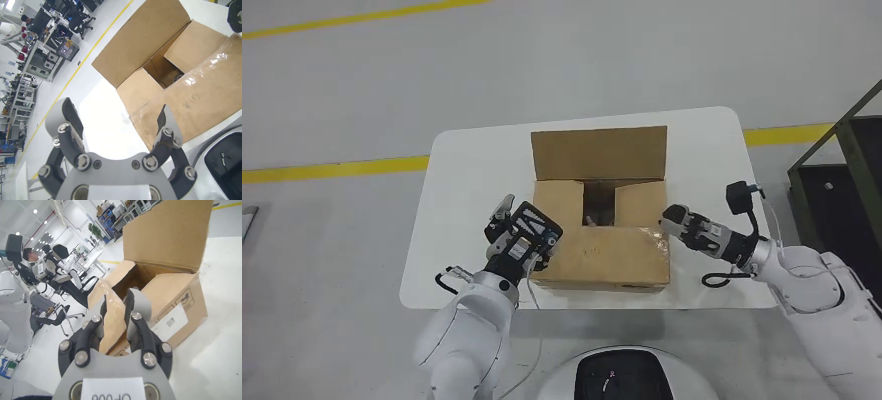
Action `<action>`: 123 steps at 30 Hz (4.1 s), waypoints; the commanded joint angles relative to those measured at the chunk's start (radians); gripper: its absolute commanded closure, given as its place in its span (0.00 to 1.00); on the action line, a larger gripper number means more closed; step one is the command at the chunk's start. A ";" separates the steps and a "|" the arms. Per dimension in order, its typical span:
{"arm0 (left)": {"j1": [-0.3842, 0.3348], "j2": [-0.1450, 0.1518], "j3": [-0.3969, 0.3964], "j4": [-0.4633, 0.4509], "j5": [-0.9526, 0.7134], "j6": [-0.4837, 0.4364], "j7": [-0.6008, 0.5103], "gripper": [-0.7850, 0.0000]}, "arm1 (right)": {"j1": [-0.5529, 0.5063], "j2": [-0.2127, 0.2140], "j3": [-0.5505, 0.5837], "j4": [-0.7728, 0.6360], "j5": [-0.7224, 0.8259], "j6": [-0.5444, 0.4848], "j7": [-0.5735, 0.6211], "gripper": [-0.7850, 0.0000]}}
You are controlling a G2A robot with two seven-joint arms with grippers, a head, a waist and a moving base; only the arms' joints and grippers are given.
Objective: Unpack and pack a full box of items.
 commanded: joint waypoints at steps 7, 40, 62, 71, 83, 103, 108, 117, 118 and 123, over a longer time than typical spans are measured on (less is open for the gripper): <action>0.000 0.000 0.000 0.000 0.000 0.000 0.000 0.00 | 0.003 0.010 0.001 -0.001 0.001 0.019 0.016 0.53; 0.000 0.000 0.000 0.000 0.000 0.000 0.000 0.00 | -0.026 0.062 -0.021 -0.135 0.170 0.014 0.266 0.68; -0.159 0.002 0.036 0.092 -0.067 0.023 -0.099 0.00 | -0.072 0.071 -0.040 -0.360 -0.500 -0.279 -0.087 1.00; -0.183 0.010 0.104 0.162 -0.004 -0.067 -0.088 0.00 | -0.110 0.079 -0.022 -0.372 -0.893 -0.279 -0.424 1.00; -0.143 0.020 0.108 0.103 -0.113 -0.187 -0.141 0.00 | -0.166 0.081 0.034 -0.288 -0.914 -0.135 -0.646 0.51; -0.076 0.043 0.113 -0.017 -0.395 -0.210 -0.253 0.00 | -0.159 0.080 0.025 -0.254 -0.455 -0.010 -0.448 1.00; -0.084 0.049 0.078 -0.032 -0.421 -0.150 -0.277 0.00 | -0.185 0.082 -0.049 -0.262 -0.391 -0.096 -0.369 1.00; -0.084 0.049 0.078 -0.032 -0.421 -0.150 -0.277 0.00 | -0.205 0.094 -0.075 -0.230 -0.336 -0.187 -0.286 1.00; -0.084 0.049 0.078 -0.032 -0.421 -0.150 -0.277 0.00 | -0.203 0.094 -0.066 -0.230 -0.341 -0.174 -0.301 1.00; -0.084 0.049 0.078 -0.032 -0.421 -0.150 -0.277 0.00 | -0.221 0.088 0.030 -0.208 -0.421 0.022 -0.482 1.00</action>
